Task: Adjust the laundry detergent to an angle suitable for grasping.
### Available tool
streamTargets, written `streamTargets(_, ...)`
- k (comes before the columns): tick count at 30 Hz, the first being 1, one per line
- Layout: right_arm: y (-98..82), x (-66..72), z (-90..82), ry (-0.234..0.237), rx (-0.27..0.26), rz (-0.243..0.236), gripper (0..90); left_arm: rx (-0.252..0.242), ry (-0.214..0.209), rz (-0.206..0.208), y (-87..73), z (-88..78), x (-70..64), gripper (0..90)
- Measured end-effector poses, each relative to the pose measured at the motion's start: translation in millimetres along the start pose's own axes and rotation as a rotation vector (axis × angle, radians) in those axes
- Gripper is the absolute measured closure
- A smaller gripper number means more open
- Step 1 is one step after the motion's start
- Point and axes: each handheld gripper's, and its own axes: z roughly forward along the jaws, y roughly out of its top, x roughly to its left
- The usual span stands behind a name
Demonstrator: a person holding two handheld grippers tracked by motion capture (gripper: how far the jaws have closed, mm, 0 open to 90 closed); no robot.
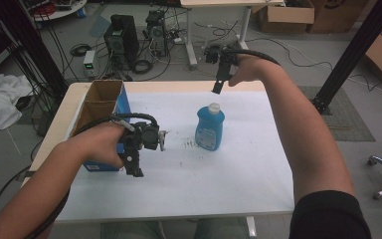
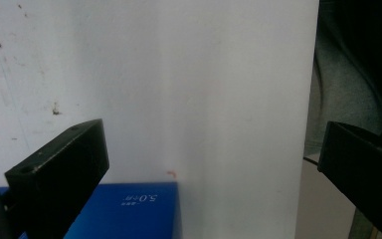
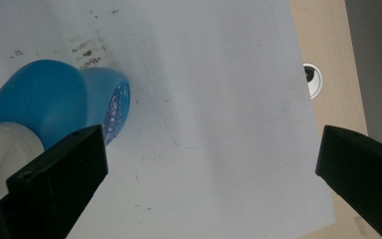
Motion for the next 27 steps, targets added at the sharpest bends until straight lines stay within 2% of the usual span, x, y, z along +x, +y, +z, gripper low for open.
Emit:
streamTargets(15,0.8,1.5,-0.7,-0.004,-0.007,-0.008,0.0,0.003,0.002,-0.002,2.1,-4.4,0.1,0.1)
streamTargets(20,2.3,2.0,3.6,-0.014,0.016,-0.009,0.0,-0.003,0.011,0.001,-0.3,-7.6,1.6,0.1)
streamTargets(27,3.2,-0.3,1.2,-0.005,-0.003,-0.005,0.0,-0.006,0.012,-0.017,-7.9,-4.7,3.9,0.1)
